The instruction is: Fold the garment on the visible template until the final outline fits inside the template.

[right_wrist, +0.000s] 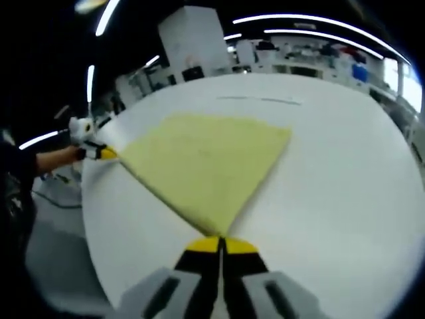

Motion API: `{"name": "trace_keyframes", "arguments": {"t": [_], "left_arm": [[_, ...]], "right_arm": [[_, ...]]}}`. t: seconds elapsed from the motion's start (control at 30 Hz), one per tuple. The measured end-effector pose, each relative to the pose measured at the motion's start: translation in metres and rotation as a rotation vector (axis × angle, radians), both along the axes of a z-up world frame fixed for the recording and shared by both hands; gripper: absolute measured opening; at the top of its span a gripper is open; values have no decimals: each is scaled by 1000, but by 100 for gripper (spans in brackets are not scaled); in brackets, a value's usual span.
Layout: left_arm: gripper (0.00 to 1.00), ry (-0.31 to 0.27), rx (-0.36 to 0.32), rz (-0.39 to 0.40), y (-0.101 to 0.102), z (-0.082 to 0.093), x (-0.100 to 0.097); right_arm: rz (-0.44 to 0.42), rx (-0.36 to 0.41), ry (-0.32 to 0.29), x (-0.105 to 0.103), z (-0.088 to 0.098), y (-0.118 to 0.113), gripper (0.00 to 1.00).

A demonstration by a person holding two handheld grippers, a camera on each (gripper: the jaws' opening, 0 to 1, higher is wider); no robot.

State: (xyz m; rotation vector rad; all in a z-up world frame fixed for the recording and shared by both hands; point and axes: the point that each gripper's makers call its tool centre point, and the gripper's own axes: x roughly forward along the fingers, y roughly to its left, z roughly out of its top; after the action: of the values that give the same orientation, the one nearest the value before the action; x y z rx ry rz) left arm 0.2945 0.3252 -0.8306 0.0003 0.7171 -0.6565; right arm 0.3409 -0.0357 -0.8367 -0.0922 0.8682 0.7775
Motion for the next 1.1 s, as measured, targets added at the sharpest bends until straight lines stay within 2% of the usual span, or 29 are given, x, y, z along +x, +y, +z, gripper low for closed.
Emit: {"name": "trace_keyframes", "arguments": {"t": [0.33, 0.4, 0.47, 0.53, 0.6, 0.63, 0.73, 0.83, 0.9, 1.0, 1.1], "left_arm": [[0, 29, 34, 17, -3, -5, -22], [0, 24, 43, 25, -3, -4, -24], [6, 25, 31, 45, -3, 0, -26], [17, 12, 33, 62, 0, 5, -24], [25, -18, 33, 76, -1, 15, -22], [30, -33, 30, 90, -1, 20, -21], [45, -61, -1, 125, -3, 36, -19], [55, -72, -10, 141, 2, 44, -18], [57, -76, -19, 150, 6, 48, -17], [61, -82, -40, 164, 1, 61, -22], [70, -99, -47, 180, -3, 73, -27]], "right_arm": [[-14, 25, 3, -19, 1, -4, 0], [-53, 18, -13, -15, 3, -8, 0], [-81, 58, -25, -15, 12, -4, 14], [-91, 89, -69, -11, 24, 2, 38], [-88, 96, -108, -11, 37, 7, 55], [-84, 101, -125, -12, 44, 10, 60], [-79, 119, -153, -12, 60, 12, 71], [-81, 129, -184, -15, 79, 15, 78], [-82, 133, -193, -17, 85, 16, 83], [-80, 136, -204, -25, 101, 19, 90], [-75, 122, -226, -31, 113, 19, 98]]}}
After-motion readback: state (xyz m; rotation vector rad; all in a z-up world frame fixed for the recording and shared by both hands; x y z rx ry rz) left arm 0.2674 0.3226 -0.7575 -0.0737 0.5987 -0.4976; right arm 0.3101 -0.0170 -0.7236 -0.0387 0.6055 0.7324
